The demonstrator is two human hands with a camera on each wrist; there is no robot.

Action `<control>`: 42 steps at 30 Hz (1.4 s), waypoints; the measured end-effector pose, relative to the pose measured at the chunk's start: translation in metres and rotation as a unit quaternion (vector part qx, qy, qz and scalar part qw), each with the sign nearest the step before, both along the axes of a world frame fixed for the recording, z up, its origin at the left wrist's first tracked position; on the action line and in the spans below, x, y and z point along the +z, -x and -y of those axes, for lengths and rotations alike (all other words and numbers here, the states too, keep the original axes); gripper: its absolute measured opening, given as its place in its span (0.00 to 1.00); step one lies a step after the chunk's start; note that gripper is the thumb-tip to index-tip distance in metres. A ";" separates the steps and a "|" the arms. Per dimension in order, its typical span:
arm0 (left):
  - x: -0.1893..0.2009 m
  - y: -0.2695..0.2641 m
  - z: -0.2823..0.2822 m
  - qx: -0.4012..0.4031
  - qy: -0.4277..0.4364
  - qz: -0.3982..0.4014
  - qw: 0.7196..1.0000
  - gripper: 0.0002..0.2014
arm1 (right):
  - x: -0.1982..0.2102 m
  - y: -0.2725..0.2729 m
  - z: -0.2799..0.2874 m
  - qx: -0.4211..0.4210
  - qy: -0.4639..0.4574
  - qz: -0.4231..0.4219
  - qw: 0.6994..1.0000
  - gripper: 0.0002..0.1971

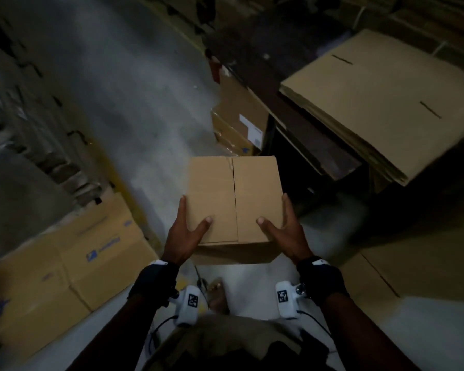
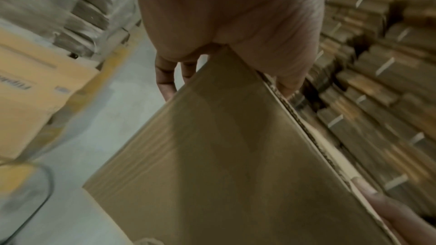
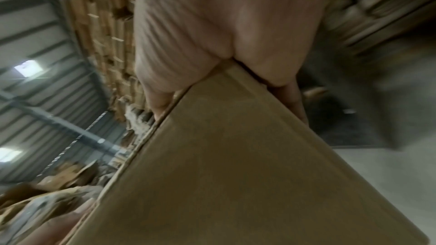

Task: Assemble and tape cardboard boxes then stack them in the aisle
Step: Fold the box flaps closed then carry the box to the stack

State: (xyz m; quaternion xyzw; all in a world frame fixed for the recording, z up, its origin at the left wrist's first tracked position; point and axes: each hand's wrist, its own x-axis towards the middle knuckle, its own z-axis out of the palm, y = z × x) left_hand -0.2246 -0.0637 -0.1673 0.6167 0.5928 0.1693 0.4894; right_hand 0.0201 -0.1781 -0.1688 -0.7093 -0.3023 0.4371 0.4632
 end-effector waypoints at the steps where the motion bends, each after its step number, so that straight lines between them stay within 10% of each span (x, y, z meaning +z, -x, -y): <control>1: 0.003 0.005 -0.017 0.007 -0.006 0.003 1.000 0.49 | 0.001 0.004 -0.020 0.006 -0.006 -0.002 1.000 0.48; 25: 0.145 -0.134 -0.478 0.016 -0.192 0.059 0.979 0.41 | 0.117 -0.119 -0.471 -0.082 -0.157 0.062 0.982 0.51; 42: 0.122 -0.336 -0.795 -0.257 -0.109 0.132 0.951 0.41 | 0.122 -0.239 -0.686 -0.340 -0.064 0.142 0.927 0.49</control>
